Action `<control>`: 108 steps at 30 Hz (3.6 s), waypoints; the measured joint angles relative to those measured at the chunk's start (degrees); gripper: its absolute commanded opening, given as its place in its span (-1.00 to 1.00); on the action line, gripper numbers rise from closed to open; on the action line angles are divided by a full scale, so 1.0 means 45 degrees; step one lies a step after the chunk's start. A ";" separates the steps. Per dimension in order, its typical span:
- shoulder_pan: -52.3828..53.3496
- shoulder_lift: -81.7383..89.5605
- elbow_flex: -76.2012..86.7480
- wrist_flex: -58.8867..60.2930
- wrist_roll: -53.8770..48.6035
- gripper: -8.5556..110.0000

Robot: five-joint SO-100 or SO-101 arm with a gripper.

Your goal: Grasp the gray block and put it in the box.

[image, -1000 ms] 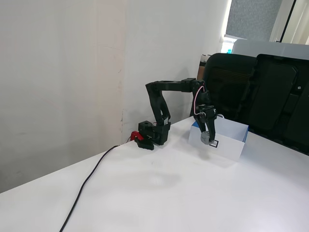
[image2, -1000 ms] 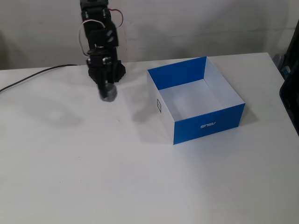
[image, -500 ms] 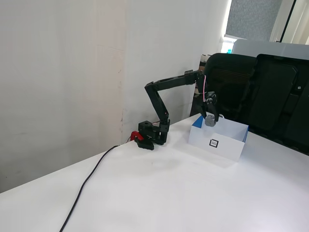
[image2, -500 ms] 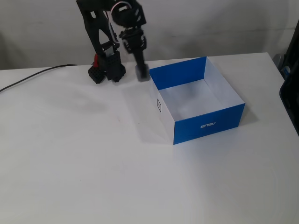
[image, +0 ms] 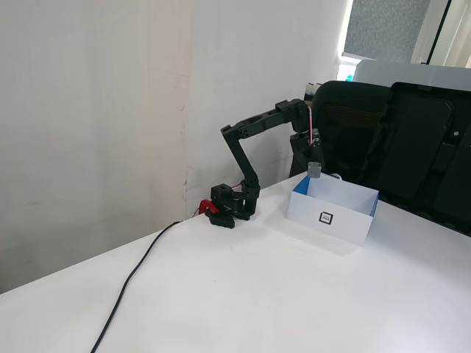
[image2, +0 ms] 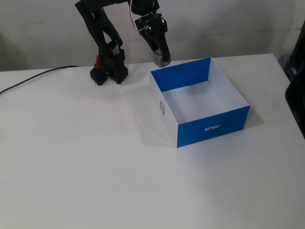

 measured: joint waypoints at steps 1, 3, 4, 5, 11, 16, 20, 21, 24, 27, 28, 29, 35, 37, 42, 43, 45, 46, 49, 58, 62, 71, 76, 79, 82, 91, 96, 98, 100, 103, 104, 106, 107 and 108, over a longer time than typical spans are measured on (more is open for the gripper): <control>0.0059 -0.0137 -0.0137 -0.0039 -0.0078 -0.85; 0.0117 -0.0508 -0.0469 -0.0215 -0.0254 -0.85; 0.0117 -0.0762 -0.0684 -0.0273 -0.0332 -0.85; 0.0098 -0.1055 -0.0957 -0.0293 -0.0391 -0.85; 0.0059 -0.2871 -0.2617 -0.0293 -0.0488 -0.85; -0.0469 -0.4668 -0.4199 -0.0293 -0.0508 -0.66; -0.0605 -0.4883 -0.4531 -0.0293 -0.0508 -0.03; -0.0703 -0.4883 -0.4590 -0.0293 -0.0527 -0.01; -0.1094 -0.4883 -0.4785 -0.0293 -0.0371 0.01; -0.1348 -0.4883 -0.4863 -0.0293 -0.0273 -0.01; -0.1367 -0.4883 -0.4863 -0.0293 -0.0273 -0.02; -0.1387 -0.4883 -0.4863 -0.0293 -0.0273 -0.03; -0.1738 -0.4766 -0.4863 -0.0234 -0.0273 -0.32; -0.1973 -0.4531 -0.4863 -0.0234 -0.0312 -0.52; -0.2891 -0.3984 -0.4590 -0.0234 -0.0293 -0.85; -0.3086 -0.3848 -0.4453 -0.0234 -0.0293 -0.85; -0.3496 -0.3535 -0.4258 -0.0234 -0.0273 -0.85; -0.3691 -0.3340 -0.4141 -0.0234 -0.0273 -0.85; -0.4258 -0.2676 -0.3848 -0.0234 -0.0273 -0.85; -0.7422 -0.0977 -0.3262 0.0137 -0.0234 -0.85; -0.9199 -0.0195 -0.2441 0.0117 0.0156 -0.85; -1.2949 0.3242 0.1660 -0.2227 0.1406 -0.86; -1.3770 0.5273 0.4238 -0.3184 0.1445 -0.86; -1.3906 0.6289 0.5723 -0.3535 0.1484 -0.86; -1.3770 0.7461 0.7441 -0.4023 0.1270 -0.86; -1.3516 1.0762 1.1504 -0.5059 -0.0215 -0.86; -1.3262 1.2813 1.3438 -0.5469 -0.1191 -0.86; -1.3203 1.3457 1.4180 -0.5723 -0.1582 -0.86; -1.3008 1.4121 1.4941 -0.5918 -0.1953 -0.86; -1.2910 1.4922 1.5879 -0.6152 -0.2500 -0.85; -1.2910 1.5117 1.6172 -0.6191 -0.2734 -0.85; -1.2578 1.5527 1.6738 -0.6250 -0.3242 -0.85; -1.2402 1.5723 1.7012 -0.6289 -0.3516 -0.85; -1.2266 1.5840 1.7207 -0.6328 -0.3711 -0.85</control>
